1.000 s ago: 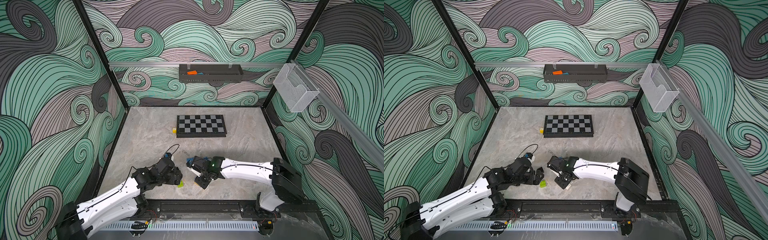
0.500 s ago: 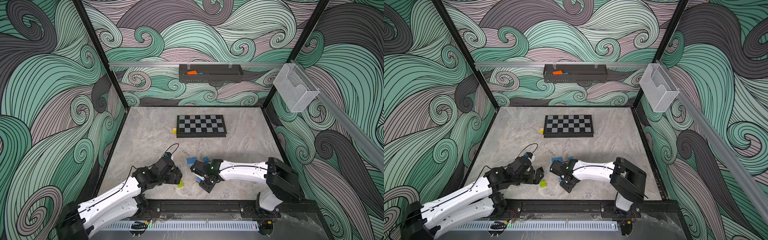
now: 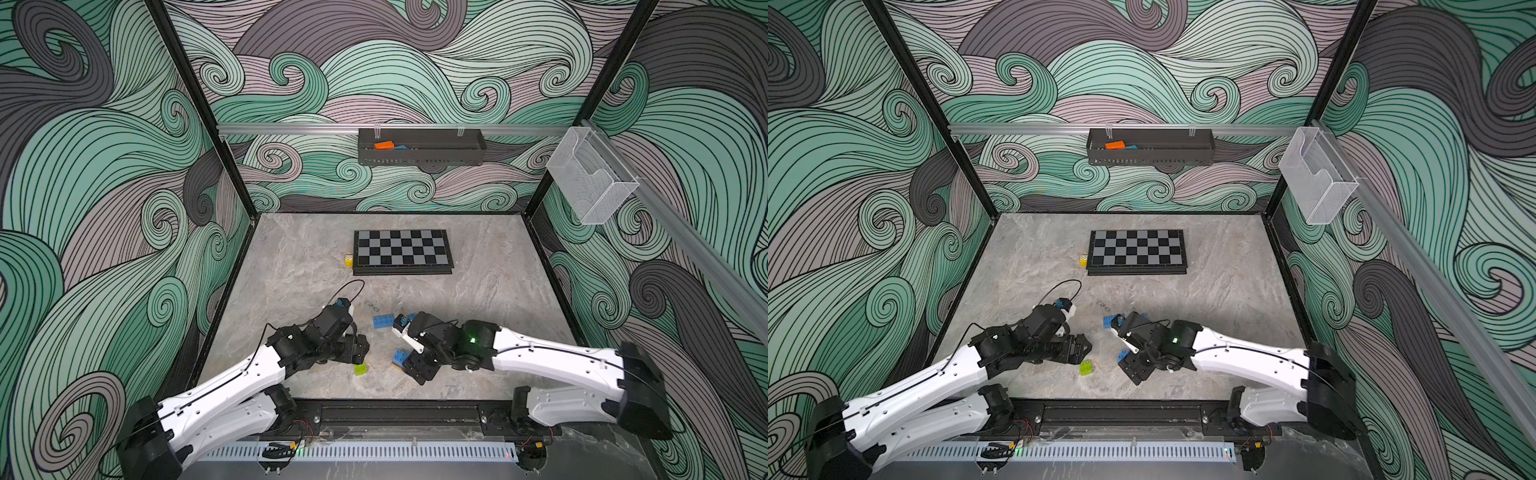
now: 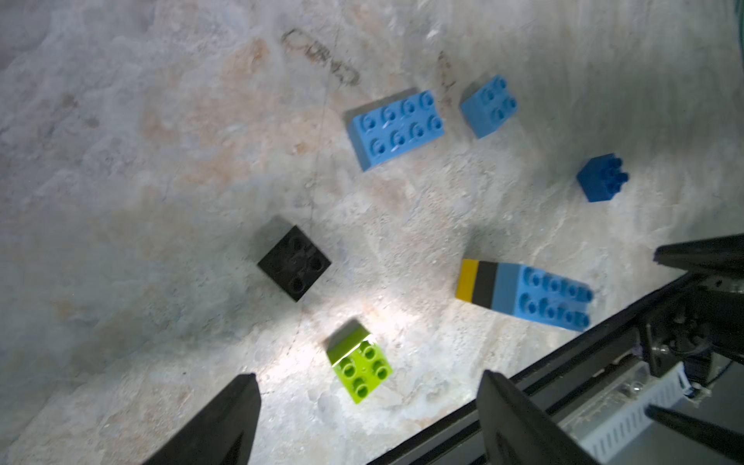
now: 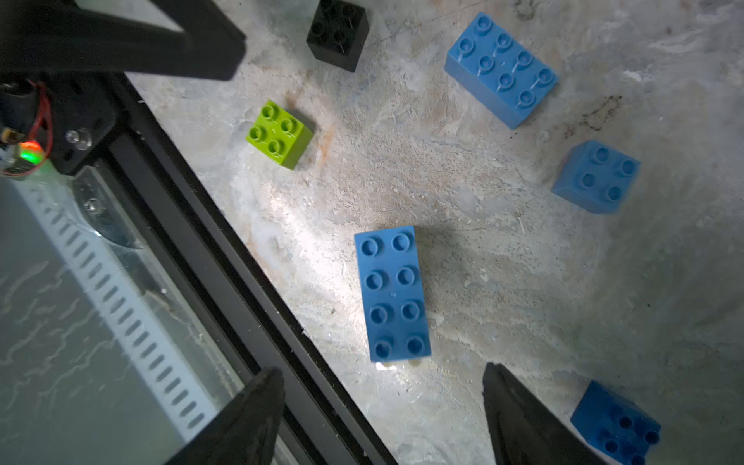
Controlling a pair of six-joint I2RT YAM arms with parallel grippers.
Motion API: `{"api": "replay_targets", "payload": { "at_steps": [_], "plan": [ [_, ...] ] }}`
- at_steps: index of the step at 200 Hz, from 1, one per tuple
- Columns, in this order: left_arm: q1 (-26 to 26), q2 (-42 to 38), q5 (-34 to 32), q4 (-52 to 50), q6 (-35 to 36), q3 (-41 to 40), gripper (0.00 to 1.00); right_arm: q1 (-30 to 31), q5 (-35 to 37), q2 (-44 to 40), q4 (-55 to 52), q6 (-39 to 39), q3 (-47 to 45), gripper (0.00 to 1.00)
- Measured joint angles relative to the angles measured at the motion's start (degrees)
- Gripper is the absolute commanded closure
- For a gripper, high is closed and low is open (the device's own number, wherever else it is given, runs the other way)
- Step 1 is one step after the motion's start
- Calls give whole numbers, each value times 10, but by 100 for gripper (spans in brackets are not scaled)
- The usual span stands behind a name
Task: Assemble a giraffe with lego
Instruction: Assemble the lego brick with the lego brick.
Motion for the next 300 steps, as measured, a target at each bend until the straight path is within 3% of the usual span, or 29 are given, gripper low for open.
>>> {"api": "replay_targets", "payload": {
  "at_steps": [26, 49, 95, 169, 300],
  "plan": [
    [0, 59, 34, 24, 12, 54, 23, -52, -50, -110, 2, 67, -48, 35],
    [0, 120, 72, 44, 15, 77, 24, -89, -88, -134, 3, 95, -78, 41],
    [-1, 163, 108, 52, 23, 76, 19, -101, -136, -73, 27, 108, -97, 47],
    [-20, 179, 112, 51, 42, 76, 17, -101, -104, 36, 42, 108, -74, 46],
    [-43, 239, 111, 54, 49, 75, 15, -97, -101, 79, 80, 97, -65, 46]
  ]
}}
